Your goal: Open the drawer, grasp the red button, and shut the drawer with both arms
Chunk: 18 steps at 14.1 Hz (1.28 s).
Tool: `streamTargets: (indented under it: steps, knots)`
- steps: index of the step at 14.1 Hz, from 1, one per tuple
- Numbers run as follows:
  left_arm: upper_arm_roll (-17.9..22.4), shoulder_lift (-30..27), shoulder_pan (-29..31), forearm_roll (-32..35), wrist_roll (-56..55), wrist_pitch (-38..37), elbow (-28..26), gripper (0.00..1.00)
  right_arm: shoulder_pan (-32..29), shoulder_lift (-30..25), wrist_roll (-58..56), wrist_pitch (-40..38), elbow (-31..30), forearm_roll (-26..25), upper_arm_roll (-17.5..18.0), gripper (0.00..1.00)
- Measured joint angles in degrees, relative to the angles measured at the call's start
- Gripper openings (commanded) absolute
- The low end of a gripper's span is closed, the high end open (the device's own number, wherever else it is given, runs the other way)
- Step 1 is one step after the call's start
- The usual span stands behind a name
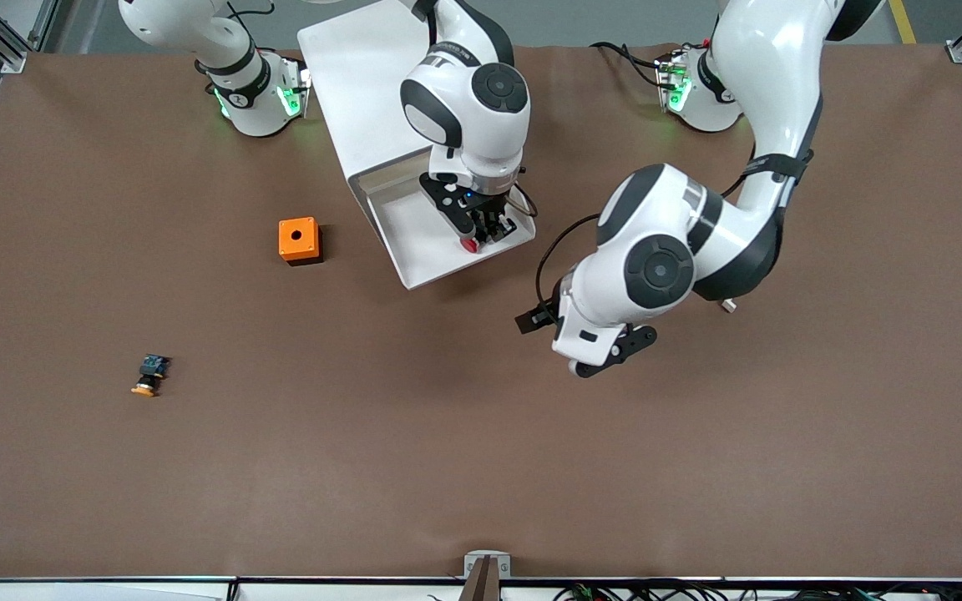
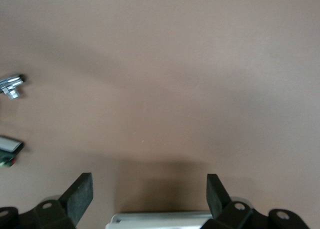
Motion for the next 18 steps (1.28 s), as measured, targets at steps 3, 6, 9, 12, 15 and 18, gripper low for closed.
streamTargets:
  steps: [3,6,9,12,15,18]
  knots:
    - [0.03,0.46,-0.68,2.86,-2.50,3.80,-1.03,1.00,0.00,0.00,0.00,0.03,0.00,0.00,0.00,0.00]
    - [0.03,1.13,-1.26,7.02,-9.85,6.92,-1.80,1.00,0.00,0.00,0.00,0.18,0.11,0.00,-0.01,0.00]
    - [0.00,1.52,-1.95,8.96,-11.26,11.93,-4.24,1.00,-0.05,-0.01,0.00,0.38,0.66,0.00,-0.06,0.00]
    - [-0.03,1.55,-2.36,8.98,-11.26,18.58,-7.47,1.00,-0.34,-0.14,-0.34,0.38,1.52,0.00,-0.17,0.00]
    - [-0.06,1.54,-2.72,8.98,-11.28,19.07,-8.14,1.00,-0.74,-1.07,-2.11,-0.28,2.05,0.02,-0.24,0.00]
    - [-0.06,1.54,-2.79,8.98,-11.36,19.10,-8.22,1.00,-2.85,-2.92,-7.04,-2.88,2.10,0.03,-0.29,0.00]
